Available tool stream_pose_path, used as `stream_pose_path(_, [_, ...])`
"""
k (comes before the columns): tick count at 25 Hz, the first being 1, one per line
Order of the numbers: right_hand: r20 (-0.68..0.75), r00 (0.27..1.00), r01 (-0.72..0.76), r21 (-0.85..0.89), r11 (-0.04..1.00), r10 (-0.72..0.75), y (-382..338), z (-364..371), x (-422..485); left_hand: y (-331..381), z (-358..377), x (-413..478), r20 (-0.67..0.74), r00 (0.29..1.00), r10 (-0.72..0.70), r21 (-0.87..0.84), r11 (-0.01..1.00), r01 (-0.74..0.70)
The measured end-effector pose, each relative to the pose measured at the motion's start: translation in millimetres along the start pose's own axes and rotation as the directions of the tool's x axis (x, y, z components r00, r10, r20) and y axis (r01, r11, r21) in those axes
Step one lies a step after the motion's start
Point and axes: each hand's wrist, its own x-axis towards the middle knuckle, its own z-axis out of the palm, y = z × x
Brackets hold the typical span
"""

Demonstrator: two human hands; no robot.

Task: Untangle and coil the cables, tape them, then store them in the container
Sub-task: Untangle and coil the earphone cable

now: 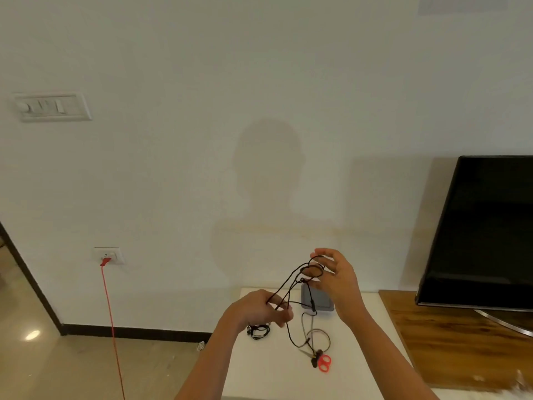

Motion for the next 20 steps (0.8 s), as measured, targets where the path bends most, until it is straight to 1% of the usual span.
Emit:
stream_pose_path(1, [0.037,0.999,-0.021,0.040,0.999,0.020,-4,1,1,1,4,-1,0.030,0.999,0.026,-0.076,0.997,-0.023])
stream_pose_path(2, [0.080,0.996,-0.033,0.016,0.999,0.031,-8,1,1,3,6,-2,0.007,0.998,0.065,-0.146,0.987,-0.064])
stream_pose_path(4, [0.169,0.984,-0.044,-0.086,0.995,0.058,-10,-2,2,8,9,-3,-0.145,0.983,0.116,-0.297,0.942,-0.155])
stream_pose_path(5, [0.199,0.977,-0.060,-0.100,0.993,0.079,-7,-3,0,11,8,-2,-0.213,0.970,0.118,-0.379,0.905,-0.193])
stream_pose_path(6, [0.224,0.969,-0.088,-0.076,0.993,0.103,-4,-4,-3,13,8,-1,-0.248,0.961,0.123,-0.462,0.857,-0.229])
stream_pose_path(8, [0.252,0.958,-0.128,-0.054,0.990,0.137,7,-4,-11,18,8,1,-0.279,0.951,0.137,-0.606,0.743,-0.284])
stream_pose_path(9, [0.257,0.955,-0.128,-0.097,0.987,0.149,12,-3,-14,21,6,0,-0.292,0.947,0.137,-0.655,0.693,-0.302])
stream_pose_path(10, [0.272,0.948,-0.127,-0.155,0.980,0.166,17,-3,-18,23,4,0,-0.310,0.943,0.124,-0.681,0.663,-0.311])
stream_pose_path(12, [0.330,0.920,-0.125,-0.260,0.957,0.210,22,0,-24,25,0,-3,-0.328,0.940,0.095,-0.699,0.645,-0.309])
stream_pose_path(15, [0.448,0.859,-0.089,-0.343,0.935,0.246,29,1,-27,24,-7,-8,-0.288,0.955,0.063,-0.724,0.639,-0.261])
stream_pose_path(17, [0.454,0.864,-0.066,-0.329,0.942,0.219,30,2,-30,20,-12,-11,-0.275,0.960,0.049,-0.711,0.662,-0.238])
stream_pose_path(18, [0.429,0.878,-0.091,-0.289,0.953,0.214,30,1,-30,18,-14,-12,-0.280,0.959,0.033,-0.710,0.666,-0.230])
stream_pose_path(20, [0.348,0.911,-0.185,-0.133,0.974,0.221,26,0,-32,11,-21,-13,-0.304,0.952,-0.010,-0.704,0.675,-0.218])
